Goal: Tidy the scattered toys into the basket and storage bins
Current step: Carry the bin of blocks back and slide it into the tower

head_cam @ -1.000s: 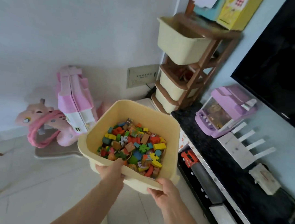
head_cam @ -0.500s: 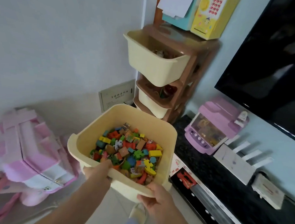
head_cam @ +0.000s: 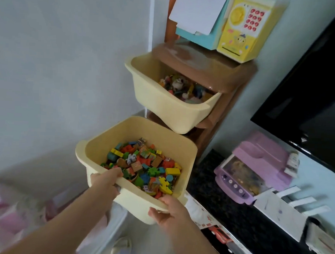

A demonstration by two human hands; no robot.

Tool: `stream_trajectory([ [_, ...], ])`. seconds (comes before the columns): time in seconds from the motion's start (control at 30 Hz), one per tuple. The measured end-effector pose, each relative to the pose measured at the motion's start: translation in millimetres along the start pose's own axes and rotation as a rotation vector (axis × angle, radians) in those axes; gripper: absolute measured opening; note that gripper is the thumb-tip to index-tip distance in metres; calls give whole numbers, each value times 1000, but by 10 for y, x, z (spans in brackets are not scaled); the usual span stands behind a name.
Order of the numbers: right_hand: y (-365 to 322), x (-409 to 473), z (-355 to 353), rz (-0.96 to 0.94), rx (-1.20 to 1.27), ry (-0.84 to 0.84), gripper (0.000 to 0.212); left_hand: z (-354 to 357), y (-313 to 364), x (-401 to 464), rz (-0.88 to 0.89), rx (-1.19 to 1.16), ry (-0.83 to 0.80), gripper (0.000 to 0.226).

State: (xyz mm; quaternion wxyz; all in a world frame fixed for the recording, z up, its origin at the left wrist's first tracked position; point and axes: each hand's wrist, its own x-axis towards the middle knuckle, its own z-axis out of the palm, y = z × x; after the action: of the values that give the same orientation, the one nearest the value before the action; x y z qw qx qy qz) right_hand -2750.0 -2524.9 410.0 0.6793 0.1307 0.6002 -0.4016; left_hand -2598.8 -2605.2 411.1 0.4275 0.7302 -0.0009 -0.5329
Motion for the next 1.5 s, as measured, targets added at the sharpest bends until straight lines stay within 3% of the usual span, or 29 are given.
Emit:
stream_trajectory([
  [0.33,-188,64,762,-150,227,108,44,370,788,410,1,113,-225,37],
  [0.63,-306,209,1056,-204,371,197,53,537,915,644,-46,83,-305,42],
  [0.8,-343,334,1165,-227,443,162,50,659,1036,714,-14,81,-413,53],
  [0.9,-446,331,1185,-248,374,80,36,717,1201,732,-69,58,-555,51],
  [1.0,-600,215,1095,-229,214,-50,12,743,1278,814,-183,-136,-651,29],
  [1.13,-1152,24,797,-576,98,199,39,764,1144,899,-210,-335,-594,37],
  [1.2,-1482,-204,741,-835,-67,306,38,823,1085,858,-242,-384,-614,41],
  [1.27,-1732,-474,797,-1163,-381,369,40,863,1081,790,-256,-393,-621,42],
  [1.37,-1899,-656,1123,-1695,-1194,414,53,937,1087,807,-234,-419,-620,43],
  [1.43,-1935,-491,1331,-1912,-1710,417,50,977,1122,813,-210,-421,-615,37],
  [1.5,-1949,-328,1503,-1977,-1949,439,49,1046,1074,751,-234,-423,-617,35],
])
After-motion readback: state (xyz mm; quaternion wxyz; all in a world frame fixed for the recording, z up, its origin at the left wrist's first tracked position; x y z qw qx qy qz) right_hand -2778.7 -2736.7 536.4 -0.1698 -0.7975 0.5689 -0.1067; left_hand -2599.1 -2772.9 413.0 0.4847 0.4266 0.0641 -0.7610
